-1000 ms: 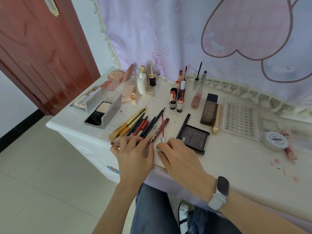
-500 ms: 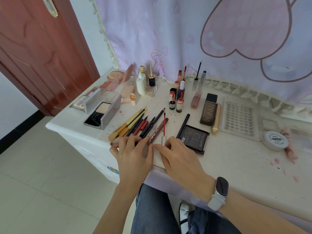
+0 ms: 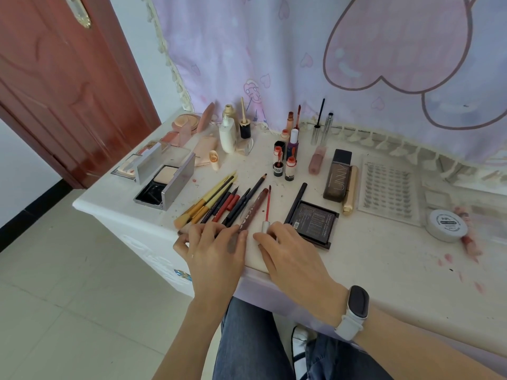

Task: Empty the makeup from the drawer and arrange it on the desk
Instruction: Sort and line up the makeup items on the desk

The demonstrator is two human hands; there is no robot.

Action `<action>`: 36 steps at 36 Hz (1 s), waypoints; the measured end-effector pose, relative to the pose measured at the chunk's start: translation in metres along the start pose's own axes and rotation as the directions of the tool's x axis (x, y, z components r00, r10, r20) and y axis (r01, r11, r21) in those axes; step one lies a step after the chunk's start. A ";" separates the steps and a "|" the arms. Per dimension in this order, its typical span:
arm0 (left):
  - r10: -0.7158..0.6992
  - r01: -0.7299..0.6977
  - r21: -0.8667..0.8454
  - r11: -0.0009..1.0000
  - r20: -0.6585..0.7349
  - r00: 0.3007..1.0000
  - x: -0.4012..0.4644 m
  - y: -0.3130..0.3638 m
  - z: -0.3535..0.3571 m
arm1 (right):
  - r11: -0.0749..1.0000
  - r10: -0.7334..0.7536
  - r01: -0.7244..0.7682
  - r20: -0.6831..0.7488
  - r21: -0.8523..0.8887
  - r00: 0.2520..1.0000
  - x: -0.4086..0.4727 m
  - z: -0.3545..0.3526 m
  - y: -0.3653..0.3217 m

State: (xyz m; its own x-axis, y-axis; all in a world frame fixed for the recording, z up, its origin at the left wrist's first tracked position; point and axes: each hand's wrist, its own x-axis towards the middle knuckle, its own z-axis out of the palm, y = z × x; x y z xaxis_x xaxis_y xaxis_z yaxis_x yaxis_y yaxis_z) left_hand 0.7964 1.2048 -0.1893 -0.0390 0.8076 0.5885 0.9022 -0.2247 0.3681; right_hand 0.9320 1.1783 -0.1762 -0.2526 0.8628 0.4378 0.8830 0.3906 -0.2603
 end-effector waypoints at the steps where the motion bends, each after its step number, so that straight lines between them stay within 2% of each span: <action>1: -0.002 0.002 0.002 1.000 0.002 1.000 0.000 0.000 0.000 | 1.000 -0.003 0.003 -0.003 0.004 1.000 0.000 0.000 0.000; 10: 0.031 -0.031 0.010 0.999 -0.001 1.000 0.000 -0.003 0.000 | 0.998 -0.017 0.018 -0.017 0.060 1.000 -0.001 -0.003 0.001; 15: 0.049 -0.049 -0.008 0.999 -0.032 0.998 -0.002 -0.004 0.000 | 0.985 -0.007 0.013 -0.039 0.170 0.999 -0.004 -0.015 0.007; 18: 0.039 -0.041 -0.057 0.998 -0.033 0.999 -0.003 -0.002 0.001 | 0.991 -0.011 0.025 -0.101 0.134 0.995 0.002 -0.026 0.021; 21: 0.070 -0.071 -0.072 0.995 -0.009 0.997 -0.008 0.000 0.001 | 0.997 0.065 -0.061 -0.108 0.039 0.992 0.017 -0.036 0.040; 23: 0.090 -0.089 -0.068 0.994 0.011 0.996 -0.011 0.002 0.002 | 0.991 0.121 -0.124 -0.061 -0.045 0.991 0.028 -0.040 0.051; 26: 0.091 -0.087 -0.067 0.994 0.052 0.995 -0.015 0.003 0.005 | 0.956 0.218 -0.184 0.134 -0.229 0.967 0.044 -0.041 0.064; 29: 0.096 -0.091 -0.054 0.994 0.087 0.992 -0.018 0.003 0.008 | 0.919 0.275 -0.174 0.258 -0.354 0.926 0.052 -0.038 0.071; 36: 0.075 -0.070 -0.057 0.996 0.096 0.993 -0.018 0.001 0.011 | 0.899 0.282 -0.087 0.414 -0.429 0.866 0.057 -0.026 0.073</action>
State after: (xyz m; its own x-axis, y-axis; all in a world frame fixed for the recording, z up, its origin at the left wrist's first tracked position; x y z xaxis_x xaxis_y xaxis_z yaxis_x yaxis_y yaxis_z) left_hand 0.8032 1.1961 -0.2078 0.0703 0.8368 0.5430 0.8767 -0.3115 0.3666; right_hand 0.9925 1.2474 -0.1479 -0.1339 0.9897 -0.0507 0.9856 0.1383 0.0971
